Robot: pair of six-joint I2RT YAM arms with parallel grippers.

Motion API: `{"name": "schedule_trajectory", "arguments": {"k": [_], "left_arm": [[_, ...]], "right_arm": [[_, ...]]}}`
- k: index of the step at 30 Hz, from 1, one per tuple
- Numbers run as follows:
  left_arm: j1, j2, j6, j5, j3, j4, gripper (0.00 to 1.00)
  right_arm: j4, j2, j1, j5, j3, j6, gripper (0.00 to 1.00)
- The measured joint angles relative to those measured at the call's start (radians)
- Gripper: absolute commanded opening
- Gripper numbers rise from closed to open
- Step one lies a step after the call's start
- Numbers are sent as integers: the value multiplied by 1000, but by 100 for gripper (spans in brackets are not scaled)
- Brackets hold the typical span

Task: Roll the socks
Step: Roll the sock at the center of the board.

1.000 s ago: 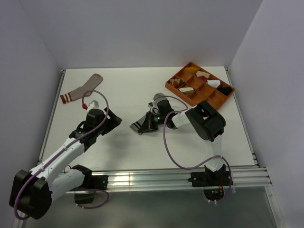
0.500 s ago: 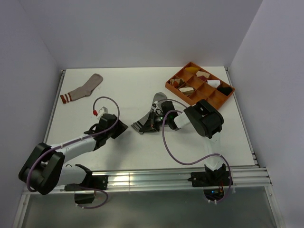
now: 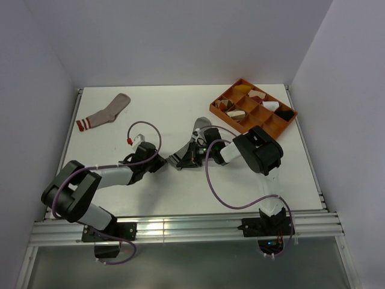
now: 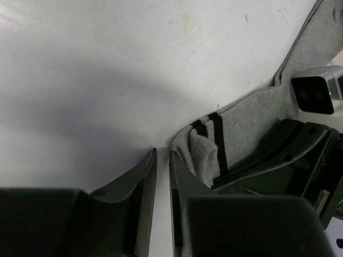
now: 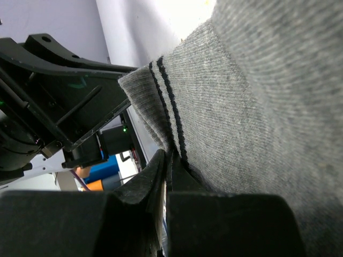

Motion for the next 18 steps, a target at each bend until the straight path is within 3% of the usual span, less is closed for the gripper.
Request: {"name": "schedule_trajectory", "arguments": {"k": [18], "left_arm": [[-21, 56, 4, 9, 15, 89, 21]], "right_arm": [[5, 2, 0, 0, 0, 0, 0]]}}
